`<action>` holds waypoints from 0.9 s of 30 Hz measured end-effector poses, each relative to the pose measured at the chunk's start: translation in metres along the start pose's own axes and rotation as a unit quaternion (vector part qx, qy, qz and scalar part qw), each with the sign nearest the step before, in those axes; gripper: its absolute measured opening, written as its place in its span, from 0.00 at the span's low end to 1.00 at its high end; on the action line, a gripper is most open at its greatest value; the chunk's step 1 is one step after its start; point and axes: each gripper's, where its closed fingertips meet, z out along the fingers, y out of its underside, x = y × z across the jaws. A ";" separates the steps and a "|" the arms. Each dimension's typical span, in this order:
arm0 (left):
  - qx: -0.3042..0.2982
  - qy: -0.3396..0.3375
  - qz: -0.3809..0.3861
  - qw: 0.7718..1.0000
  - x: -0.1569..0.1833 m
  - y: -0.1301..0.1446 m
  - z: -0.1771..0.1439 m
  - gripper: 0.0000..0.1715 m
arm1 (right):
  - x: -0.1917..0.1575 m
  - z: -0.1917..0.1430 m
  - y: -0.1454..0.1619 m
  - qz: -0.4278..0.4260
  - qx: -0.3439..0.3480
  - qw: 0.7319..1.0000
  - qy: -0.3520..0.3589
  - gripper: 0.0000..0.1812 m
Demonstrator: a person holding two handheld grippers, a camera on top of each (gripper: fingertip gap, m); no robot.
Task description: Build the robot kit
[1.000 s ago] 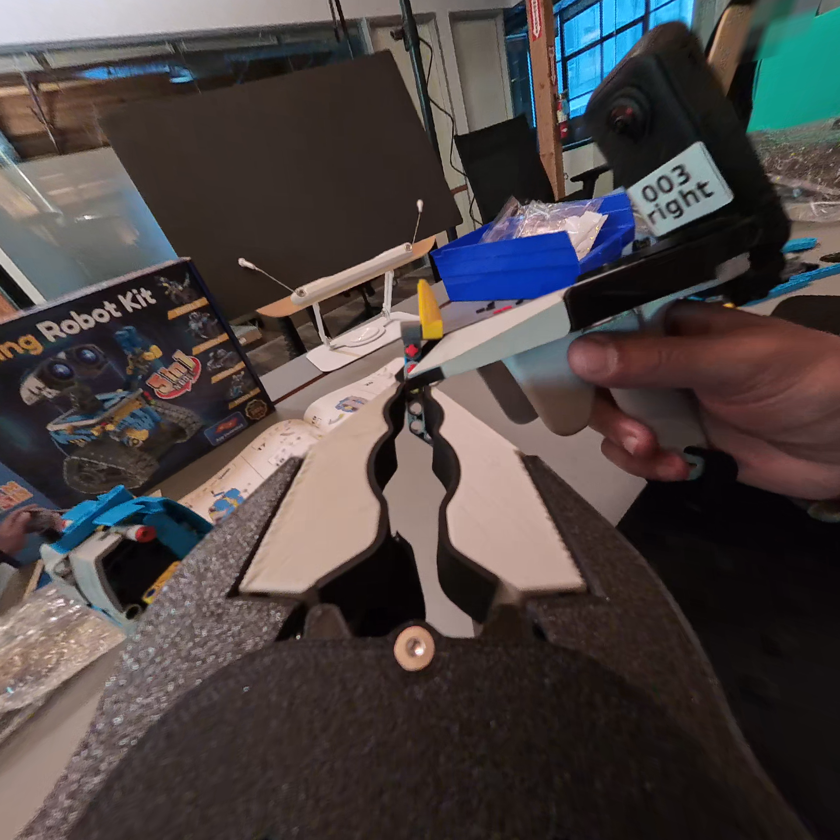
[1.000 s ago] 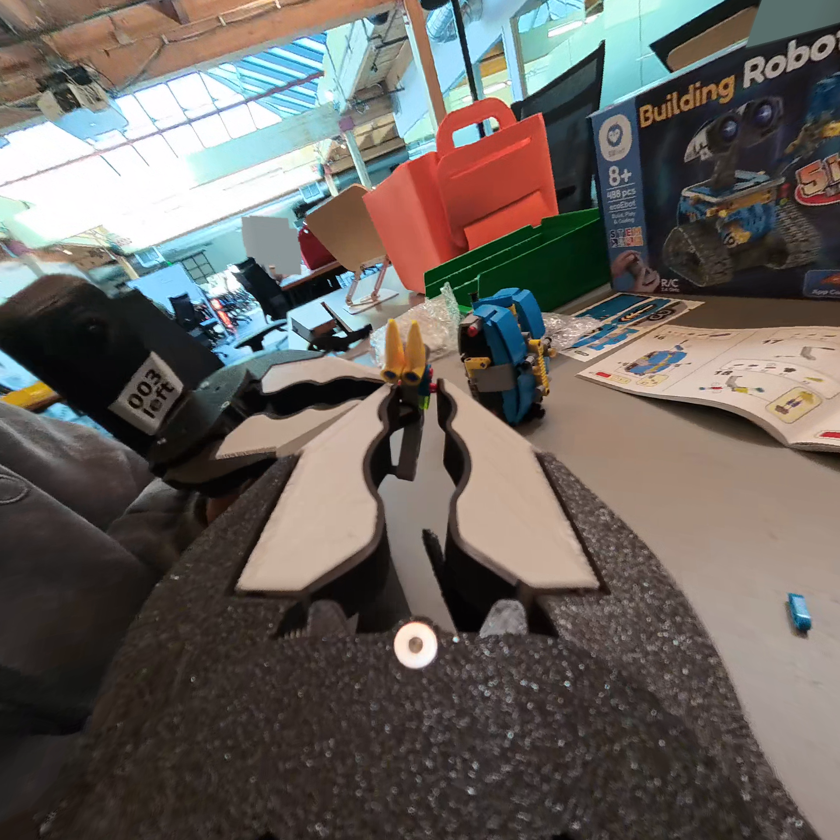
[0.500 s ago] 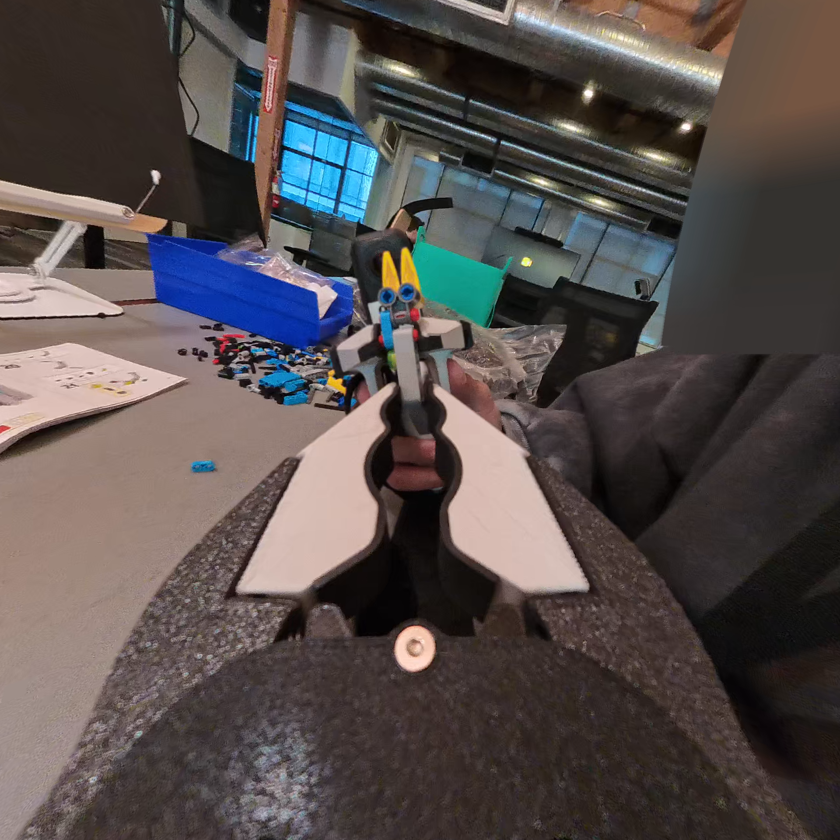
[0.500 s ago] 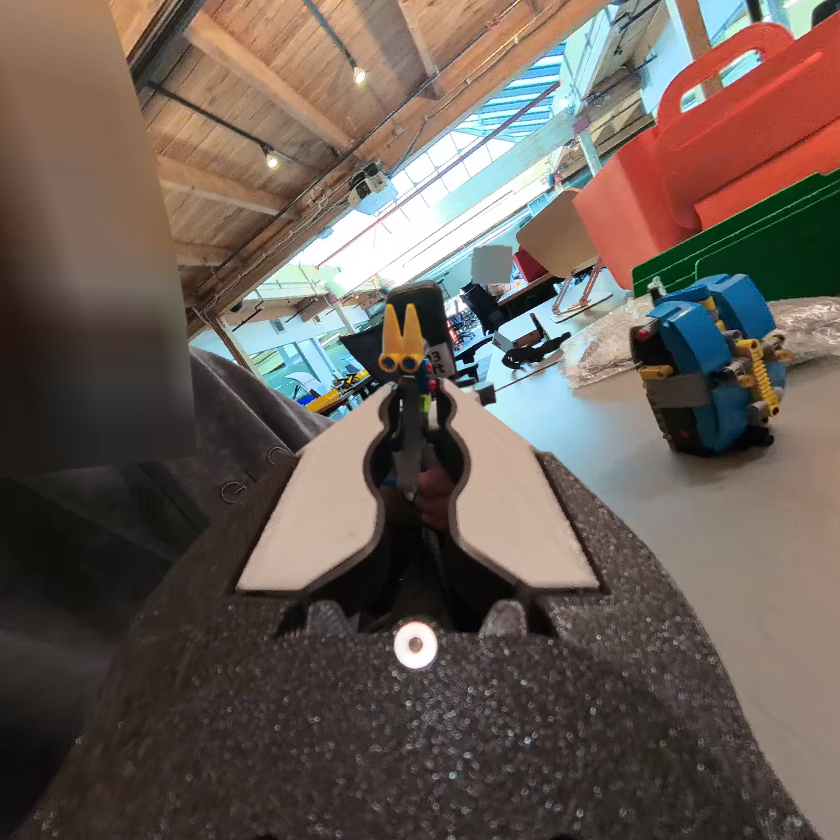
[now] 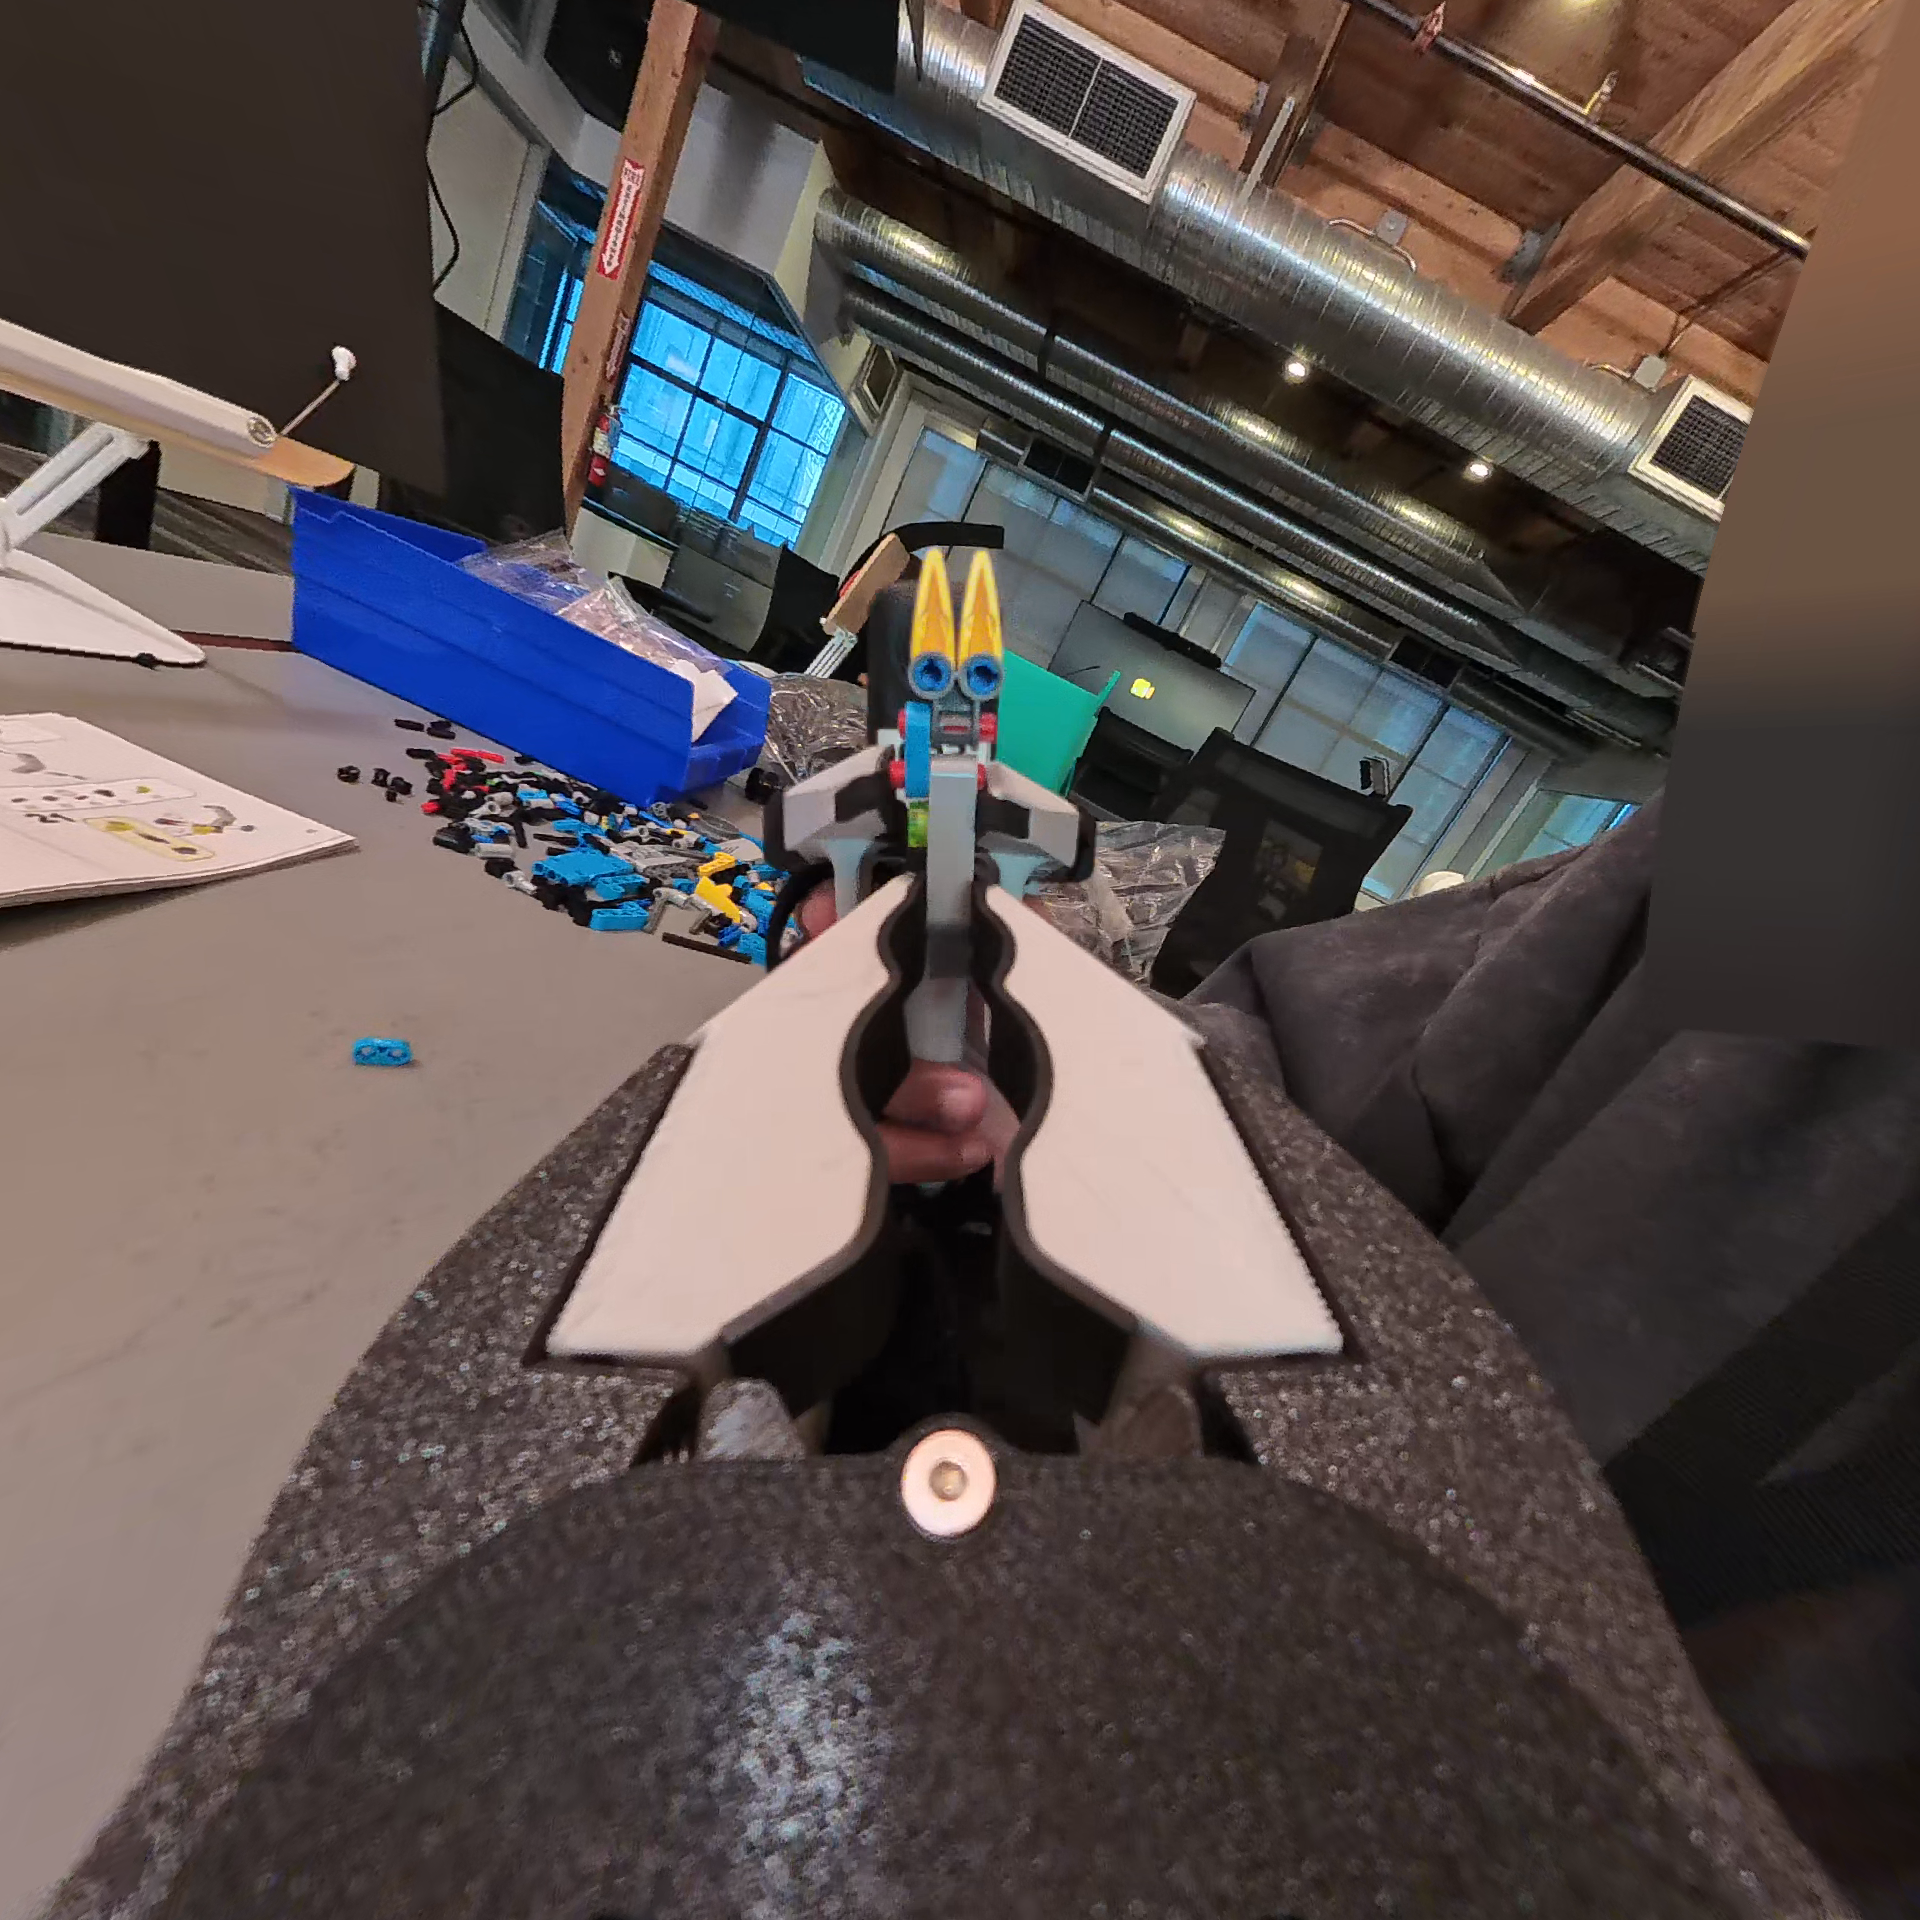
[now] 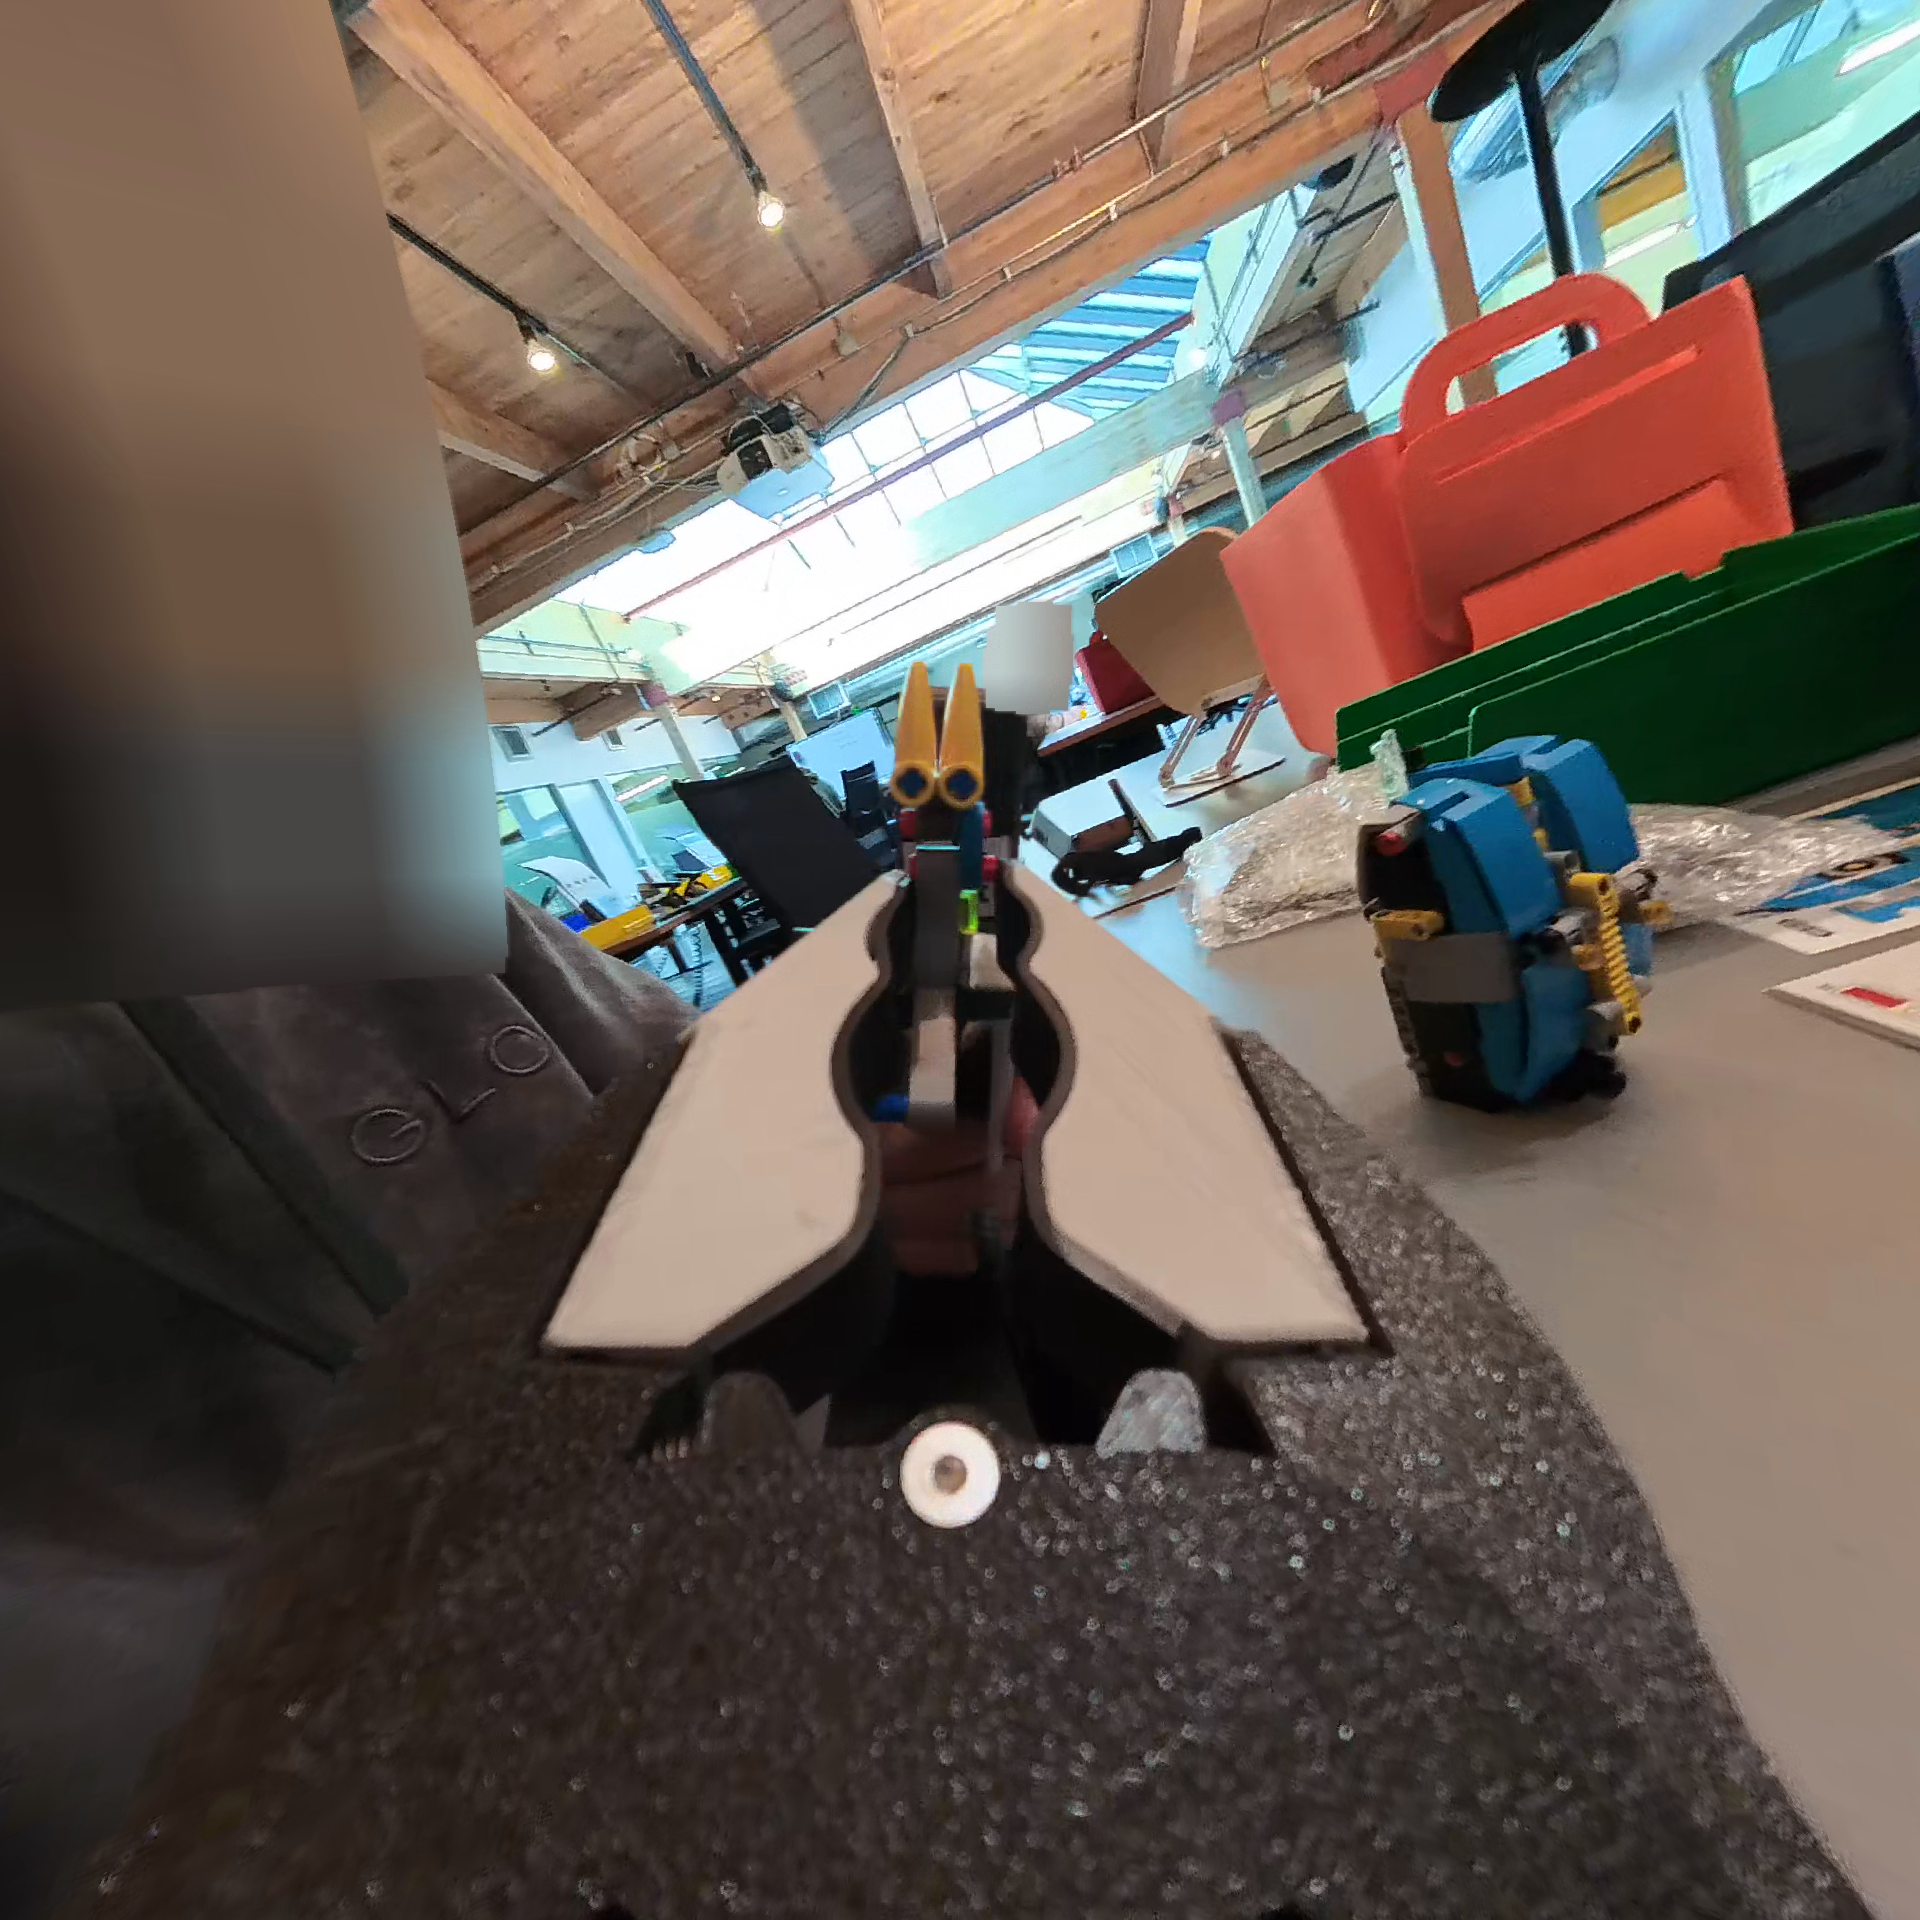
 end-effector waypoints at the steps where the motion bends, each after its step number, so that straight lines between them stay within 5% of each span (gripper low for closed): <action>1: 0.001 -0.002 0.001 1.000 0.000 0.000 0.000 0.04 | 0.001 0.000 0.000 0.007 -0.002 1.000 -0.001 0.07; 13: 0.007 -0.007 0.012 1.000 -0.001 -0.001 0.001 0.04 | -0.002 0.002 0.000 0.091 0.010 0.994 -0.055 0.06; 19: 0.017 0.023 -0.039 0.999 0.000 -0.005 -0.001 0.04 | 0.003 0.005 -0.003 -0.018 0.014 1.000 -0.002 0.09; 27: 0.012 0.032 -0.033 0.999 0.003 -0.003 0.000 0.04 | -0.003 0.004 -0.002 0.032 0.020 0.998 -0.041 0.07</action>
